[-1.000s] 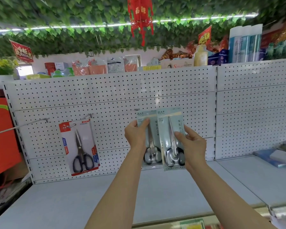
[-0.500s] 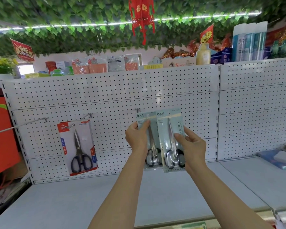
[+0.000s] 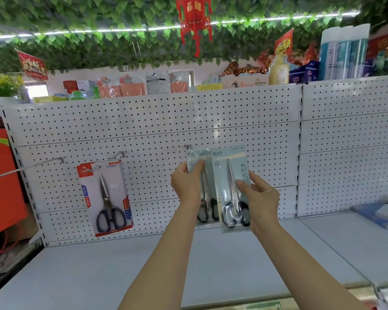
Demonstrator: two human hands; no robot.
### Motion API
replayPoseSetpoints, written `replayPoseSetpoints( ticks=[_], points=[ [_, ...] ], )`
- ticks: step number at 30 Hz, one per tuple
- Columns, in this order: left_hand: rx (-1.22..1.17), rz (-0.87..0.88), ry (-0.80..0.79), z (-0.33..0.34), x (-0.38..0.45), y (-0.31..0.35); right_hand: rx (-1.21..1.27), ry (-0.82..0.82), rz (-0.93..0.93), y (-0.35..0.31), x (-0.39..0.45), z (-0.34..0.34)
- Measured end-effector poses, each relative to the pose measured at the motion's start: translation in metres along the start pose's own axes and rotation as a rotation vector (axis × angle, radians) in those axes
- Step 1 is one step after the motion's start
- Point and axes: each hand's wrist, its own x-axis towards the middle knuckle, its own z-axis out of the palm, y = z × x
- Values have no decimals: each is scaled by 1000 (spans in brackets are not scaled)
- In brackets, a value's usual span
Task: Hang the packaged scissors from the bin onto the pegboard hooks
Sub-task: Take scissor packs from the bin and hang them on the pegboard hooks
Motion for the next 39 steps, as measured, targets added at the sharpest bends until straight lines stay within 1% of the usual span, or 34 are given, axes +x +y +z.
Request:
replayPoseSetpoints(
  ticks=[4, 10, 17, 25, 34, 39],
  points=[
    [18, -34, 15, -3, 2, -4, 6, 17, 3, 0, -1, -2],
    [25, -39, 21, -4, 0, -4, -1, 8, 11, -2, -3, 0],
    [-31, -86, 11, -9, -2, -5, -13, 16, 7, -3, -4, -2],
    [-21, -74, -3, -14, 1, 1, -14, 18, 9, -3, -4, -2],
    [6, -107, -12, -13, 2, -2, -5, 24, 14, -3, -7, 1],
    [21, -71, -26, -12, 4, -6, -26, 24, -3, -4, -7, 0]
  ],
)
